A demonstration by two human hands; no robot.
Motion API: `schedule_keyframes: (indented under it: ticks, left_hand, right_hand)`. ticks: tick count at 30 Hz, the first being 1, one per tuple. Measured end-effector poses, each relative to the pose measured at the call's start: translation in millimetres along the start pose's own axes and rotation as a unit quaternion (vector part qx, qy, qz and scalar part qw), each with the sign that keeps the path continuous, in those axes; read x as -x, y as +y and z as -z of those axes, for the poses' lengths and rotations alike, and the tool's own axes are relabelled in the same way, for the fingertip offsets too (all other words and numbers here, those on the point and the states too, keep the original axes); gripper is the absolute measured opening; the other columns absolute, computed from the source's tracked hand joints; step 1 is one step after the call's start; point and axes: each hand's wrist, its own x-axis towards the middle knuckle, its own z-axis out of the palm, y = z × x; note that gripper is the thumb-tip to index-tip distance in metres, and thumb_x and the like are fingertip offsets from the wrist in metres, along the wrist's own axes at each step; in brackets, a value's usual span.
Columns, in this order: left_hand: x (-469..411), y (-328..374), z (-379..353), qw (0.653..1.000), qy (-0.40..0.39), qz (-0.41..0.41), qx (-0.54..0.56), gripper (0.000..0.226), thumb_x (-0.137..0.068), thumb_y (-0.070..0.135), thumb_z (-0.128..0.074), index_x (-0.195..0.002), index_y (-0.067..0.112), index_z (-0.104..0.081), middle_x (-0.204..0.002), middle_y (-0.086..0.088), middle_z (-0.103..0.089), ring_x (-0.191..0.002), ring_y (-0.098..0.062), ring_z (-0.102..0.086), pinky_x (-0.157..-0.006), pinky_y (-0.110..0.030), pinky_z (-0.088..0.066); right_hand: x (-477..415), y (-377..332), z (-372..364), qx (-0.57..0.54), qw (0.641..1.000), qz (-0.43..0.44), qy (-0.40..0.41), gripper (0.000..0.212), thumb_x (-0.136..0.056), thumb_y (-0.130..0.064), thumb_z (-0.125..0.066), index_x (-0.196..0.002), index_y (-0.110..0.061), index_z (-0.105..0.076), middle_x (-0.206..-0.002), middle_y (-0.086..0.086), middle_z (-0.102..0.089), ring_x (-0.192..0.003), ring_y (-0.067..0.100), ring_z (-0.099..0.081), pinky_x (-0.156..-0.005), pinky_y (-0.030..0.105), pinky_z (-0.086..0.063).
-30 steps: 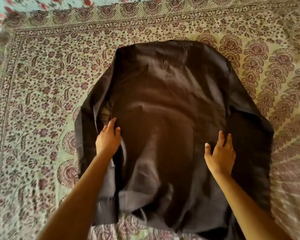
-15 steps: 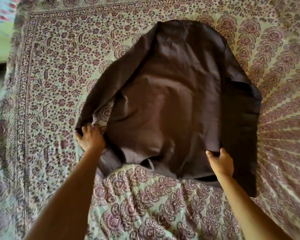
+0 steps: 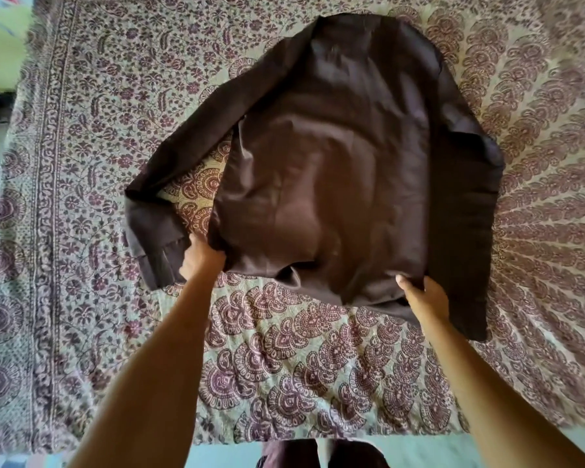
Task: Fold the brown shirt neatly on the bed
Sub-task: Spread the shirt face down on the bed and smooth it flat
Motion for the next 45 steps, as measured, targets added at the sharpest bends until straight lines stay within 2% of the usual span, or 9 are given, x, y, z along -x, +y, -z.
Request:
schedule_keyframes:
  ticks: [5, 7, 13, 21, 26, 30, 36, 41, 45]
  left_hand:
    - [9, -20, 23, 0.909, -0.013, 0.006, 0.417, 0.021, -0.079, 0.029, -0.068, -0.094, 0.014, -0.066, -0.078, -0.005, -0.061, -0.066, -0.02, -0.057, -0.055, -0.027, -0.049]
    - [14, -27, 28, 0.866, 0.018, 0.032, 0.498, 0.009, -0.086, 0.02, -0.063, -0.082, 0.014, -0.058, -0.078, -0.004, -0.057, -0.068, -0.017, -0.056, -0.044, -0.019, -0.05]
    - [5, -50, 13, 0.912, 0.012, 0.068, 0.405, 0.038, -0.08, 0.026, -0.072, -0.11, 0.004, -0.061, -0.083, -0.007, -0.059, -0.058, -0.013, -0.057, -0.045, -0.018, -0.047]
    - [5, -52, 8, 0.884, -0.05, -0.065, 0.46, 0.029, -0.074, 0.008, -0.071, -0.09, 0.025, -0.055, -0.091, -0.002, -0.058, -0.092, -0.024, -0.053, -0.075, -0.032, -0.046]
    - [14, -45, 15, 0.949, -0.181, -0.07, 0.249, 0.051, -0.08, 0.009, -0.071, -0.127, 0.005, -0.052, -0.113, -0.007, -0.06, -0.099, -0.021, -0.057, -0.086, -0.031, -0.045]
    - [22, -54, 40, 0.95, -0.268, -0.105, 0.122, 0.05, -0.079, 0.015, -0.072, -0.125, 0.008, -0.055, -0.111, -0.005, -0.061, -0.102, -0.019, -0.056, -0.089, -0.03, -0.041]
    - [13, -66, 69, 0.879, -0.217, -0.035, 0.423, 0.009, -0.087, 0.008, -0.059, -0.092, 0.009, -0.066, -0.096, -0.008, -0.068, -0.078, -0.013, -0.069, -0.073, -0.023, -0.058]
    - [4, -89, 56, 0.931, -0.23, 0.0, 0.283, 0.013, -0.083, 0.017, -0.067, -0.096, 0.016, -0.064, -0.111, -0.01, -0.064, -0.098, -0.023, -0.062, -0.087, -0.037, -0.052]
    - [18, -100, 40, 0.927, -0.22, 0.005, 0.302, 0.017, -0.088, 0.009, -0.059, -0.105, 0.011, -0.06, -0.099, -0.004, -0.064, -0.094, -0.018, -0.059, -0.087, -0.034, -0.05]
  right_hand:
    - [7, 9, 24, -0.399, 0.902, -0.117, -0.118, 0.062, -0.046, -0.049, -0.084, -0.094, -0.015, -0.065, -0.087, 0.002, -0.074, -0.077, 0.021, -0.071, -0.077, 0.035, -0.051]
    - [6, 16, 32, -0.416, 0.893, -0.129, -0.117, 0.04, -0.067, -0.041, -0.075, -0.094, -0.013, -0.065, -0.083, 0.003, -0.074, -0.071, 0.019, -0.071, -0.076, 0.035, -0.05]
    - [13, 43, 19, -0.035, 0.999, 0.018, -0.036, 0.046, -0.086, -0.033, -0.062, -0.123, -0.007, -0.052, -0.12, 0.014, -0.058, -0.108, 0.028, -0.055, -0.083, 0.03, -0.04]
    - [27, 50, -2, -0.144, 0.986, 0.07, 0.04, 0.067, -0.072, -0.035, -0.076, -0.128, -0.011, -0.048, -0.121, 0.009, -0.059, -0.096, 0.011, -0.057, -0.079, 0.021, -0.046]
    - [26, 39, 9, -0.375, 0.893, -0.081, -0.237, 0.075, -0.022, -0.044, -0.092, -0.088, -0.016, -0.071, -0.086, 0.0, -0.074, -0.074, 0.013, -0.07, -0.064, 0.021, -0.056]
    - [33, 34, 17, -0.382, 0.871, -0.102, -0.29, 0.074, -0.033, -0.023, -0.092, -0.101, -0.014, -0.064, -0.093, 0.001, -0.073, -0.086, 0.018, -0.068, -0.064, 0.023, -0.056]
    - [34, 33, 38, -0.525, 0.797, -0.216, -0.206, 0.076, -0.003, -0.002, -0.089, -0.074, -0.006, -0.062, -0.062, 0.009, -0.07, -0.053, 0.018, -0.068, -0.043, 0.025, -0.053]
    - [28, 55, 31, -0.324, 0.918, -0.205, -0.101, 0.035, -0.076, -0.013, -0.072, -0.108, -0.009, -0.06, -0.099, 0.007, -0.067, -0.087, 0.021, -0.065, -0.058, 0.032, -0.051]
    - [40, 74, 21, -0.31, 0.919, -0.187, -0.157, 0.045, -0.071, -0.021, -0.076, -0.11, -0.014, -0.056, -0.106, 0.006, -0.062, -0.087, 0.019, -0.059, -0.083, 0.036, -0.048]
